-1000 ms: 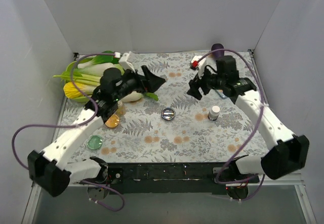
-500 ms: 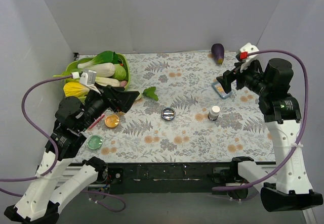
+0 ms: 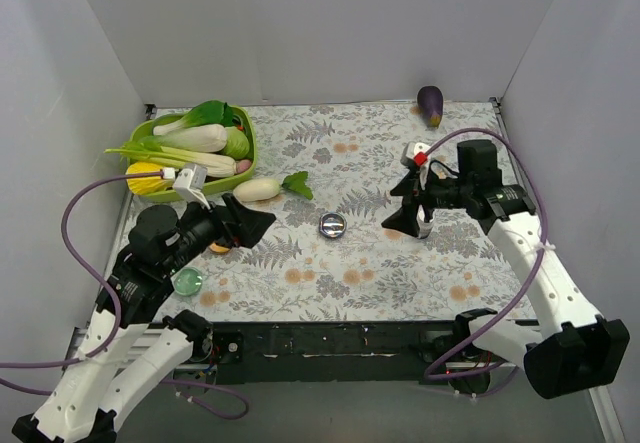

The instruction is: Sort the pills into containers

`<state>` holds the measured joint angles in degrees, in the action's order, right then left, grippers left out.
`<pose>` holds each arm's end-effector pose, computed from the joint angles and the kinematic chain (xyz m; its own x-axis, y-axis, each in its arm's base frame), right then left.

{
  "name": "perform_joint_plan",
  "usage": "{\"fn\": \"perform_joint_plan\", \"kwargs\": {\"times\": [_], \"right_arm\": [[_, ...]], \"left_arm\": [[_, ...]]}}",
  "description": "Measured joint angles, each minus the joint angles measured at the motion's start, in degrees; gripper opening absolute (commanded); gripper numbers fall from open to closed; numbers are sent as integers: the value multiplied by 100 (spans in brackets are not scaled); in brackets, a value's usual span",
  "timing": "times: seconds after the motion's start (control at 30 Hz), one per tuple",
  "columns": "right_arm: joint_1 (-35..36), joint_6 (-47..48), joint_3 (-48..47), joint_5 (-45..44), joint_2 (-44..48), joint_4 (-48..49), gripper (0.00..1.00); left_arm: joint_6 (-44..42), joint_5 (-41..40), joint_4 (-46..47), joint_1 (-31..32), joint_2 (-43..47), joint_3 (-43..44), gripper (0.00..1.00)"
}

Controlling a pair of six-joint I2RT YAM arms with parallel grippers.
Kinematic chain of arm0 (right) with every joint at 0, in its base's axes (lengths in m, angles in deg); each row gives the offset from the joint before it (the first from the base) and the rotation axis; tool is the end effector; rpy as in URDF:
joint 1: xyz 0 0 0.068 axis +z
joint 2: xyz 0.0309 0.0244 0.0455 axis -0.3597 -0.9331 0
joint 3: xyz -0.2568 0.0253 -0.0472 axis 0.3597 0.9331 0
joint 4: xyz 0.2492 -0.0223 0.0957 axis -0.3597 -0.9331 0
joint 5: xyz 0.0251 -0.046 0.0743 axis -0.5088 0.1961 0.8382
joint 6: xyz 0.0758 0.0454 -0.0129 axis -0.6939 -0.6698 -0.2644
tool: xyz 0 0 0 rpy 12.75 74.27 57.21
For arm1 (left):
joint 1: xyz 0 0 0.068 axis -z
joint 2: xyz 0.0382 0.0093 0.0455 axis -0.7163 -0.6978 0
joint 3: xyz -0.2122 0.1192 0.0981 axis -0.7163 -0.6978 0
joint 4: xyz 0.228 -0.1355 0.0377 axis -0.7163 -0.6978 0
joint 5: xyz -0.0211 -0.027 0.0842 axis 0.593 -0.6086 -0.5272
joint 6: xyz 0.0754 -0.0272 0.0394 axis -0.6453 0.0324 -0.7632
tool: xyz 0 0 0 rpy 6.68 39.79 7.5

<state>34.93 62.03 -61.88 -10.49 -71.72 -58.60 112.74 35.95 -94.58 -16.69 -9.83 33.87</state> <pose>0.2301 0.1201 0.3159 -0.1246 -0.3467 -0.9297 -0.9396 0.3423 -0.0017 0.1456 -0.0966 0.3562 -0.6509 -0.6938 -0.3083 0.0440 0.3709 -0.9276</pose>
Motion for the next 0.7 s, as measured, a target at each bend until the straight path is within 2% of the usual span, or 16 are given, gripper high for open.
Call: {"fn": "perform_joint_plan", "kwargs": {"times": [0.07,0.23,0.37,0.57,0.7], "right_arm": [[153,-2,-17,-57,-219,-20,97],[243,-605,-39,-935,-92,413,98],[354,-365,55,-835,48,527,97],[1425,387,59,-868,-623,483,96],[2164,439,33,-1362,-1217,592,98]], "left_arm": [[26,0,-96,0,103,-70,98],[153,-50,-74,-2,542,-223,98],[249,-52,61,-2,503,-404,98],[267,-59,96,-2,-68,-415,98],[326,-157,179,-2,140,-588,98]]}}
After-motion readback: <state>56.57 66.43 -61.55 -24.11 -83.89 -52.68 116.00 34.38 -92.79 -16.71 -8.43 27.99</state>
